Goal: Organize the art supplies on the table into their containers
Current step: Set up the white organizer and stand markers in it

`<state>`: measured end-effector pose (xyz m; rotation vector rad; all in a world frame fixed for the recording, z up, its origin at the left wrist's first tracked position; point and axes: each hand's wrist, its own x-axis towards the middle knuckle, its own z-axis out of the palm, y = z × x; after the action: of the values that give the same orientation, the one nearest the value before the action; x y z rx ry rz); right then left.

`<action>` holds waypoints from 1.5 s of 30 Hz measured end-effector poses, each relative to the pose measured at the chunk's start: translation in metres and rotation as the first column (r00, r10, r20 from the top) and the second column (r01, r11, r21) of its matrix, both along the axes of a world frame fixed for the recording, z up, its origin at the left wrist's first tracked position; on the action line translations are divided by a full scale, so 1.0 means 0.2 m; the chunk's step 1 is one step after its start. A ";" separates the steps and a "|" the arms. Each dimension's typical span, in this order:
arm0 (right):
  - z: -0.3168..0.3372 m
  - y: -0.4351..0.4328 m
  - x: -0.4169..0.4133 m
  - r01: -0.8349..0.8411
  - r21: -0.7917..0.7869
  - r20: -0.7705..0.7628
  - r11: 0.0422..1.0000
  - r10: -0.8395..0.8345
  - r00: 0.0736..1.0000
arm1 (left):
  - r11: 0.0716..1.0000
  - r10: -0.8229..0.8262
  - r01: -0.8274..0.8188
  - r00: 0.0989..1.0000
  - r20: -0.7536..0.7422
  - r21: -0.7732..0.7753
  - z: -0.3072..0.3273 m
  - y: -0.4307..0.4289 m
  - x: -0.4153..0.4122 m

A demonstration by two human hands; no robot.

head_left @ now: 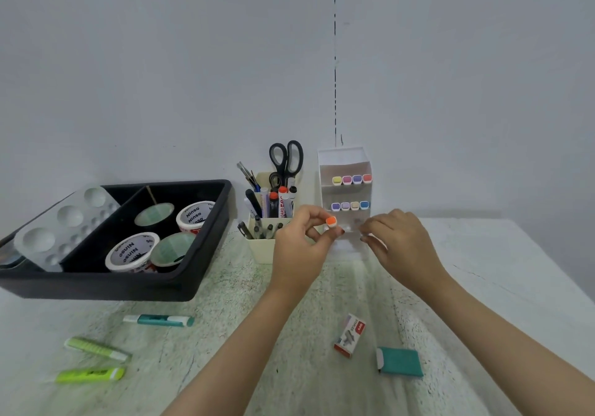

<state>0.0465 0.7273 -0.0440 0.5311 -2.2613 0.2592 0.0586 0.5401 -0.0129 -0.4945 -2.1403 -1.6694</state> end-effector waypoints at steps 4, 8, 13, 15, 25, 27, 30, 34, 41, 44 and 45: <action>-0.04 0.00 -0.04 0.034 -0.050 -0.032 0.998 -0.036 0.999 | 0.999 0.024 -0.024 1.000 -0.018 0.023 -0.01 0.03 -0.02; -0.09 0.00 -0.06 0.034 -0.087 -0.034 0.996 -0.037 0.999 | 0.998 0.051 -0.046 0.987 -0.152 0.038 -0.01 0.05 -0.02; -0.13 0.01 -0.02 0.014 -0.113 0.000 0.994 -0.014 1.000 | 0.997 0.065 -0.071 0.961 -0.269 -0.011 -0.03 0.09 -0.02; -0.15 0.01 -0.02 0.012 -0.126 0.018 0.992 -0.009 1.000 | 0.996 0.015 -0.033 0.980 -0.200 -0.087 -0.08 0.10 -0.04; -0.25 0.03 0.02 0.064 -0.176 0.113 0.982 -0.044 0.993 | 0.991 0.018 -0.005 0.995 0.097 -0.131 -0.23 0.20 -0.17; -0.27 0.04 0.02 0.046 -0.209 0.140 0.977 -0.017 0.990 | 0.993 0.021 -0.007 0.994 0.108 -0.121 -0.23 0.22 -0.18; -0.28 0.03 0.01 -0.002 -0.231 0.161 0.973 0.040 0.986 | 0.990 0.041 -0.025 0.993 0.115 -0.139 -0.24 0.23 -0.20; -0.27 0.00 0.02 -0.044 -0.258 0.165 0.965 0.088 0.982 | 0.976 0.072 -0.050 0.993 0.098 -0.213 -0.24 0.23 -0.21; -0.27 0.00 0.02 -0.020 -0.260 0.223 0.965 0.080 0.971 | 0.943 0.119 -0.104 0.993 0.027 -0.316 -0.23 0.23 -0.21; -0.25 0.00 0.05 0.029 -0.258 0.277 0.966 0.045 0.960 | 0.920 0.118 -0.119 0.993 -0.025 -0.372 -0.22 0.21 -0.18; -0.24 0.00 0.06 0.055 -0.264 0.292 0.963 0.025 0.956 | 0.910 0.113 -0.120 0.993 -0.042 -0.398 -0.22 0.20 -0.17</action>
<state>0.0592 0.7267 -0.0929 0.3479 -2.4603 0.6671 0.0255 0.5799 -0.0569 -0.4788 -2.4538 -1.1570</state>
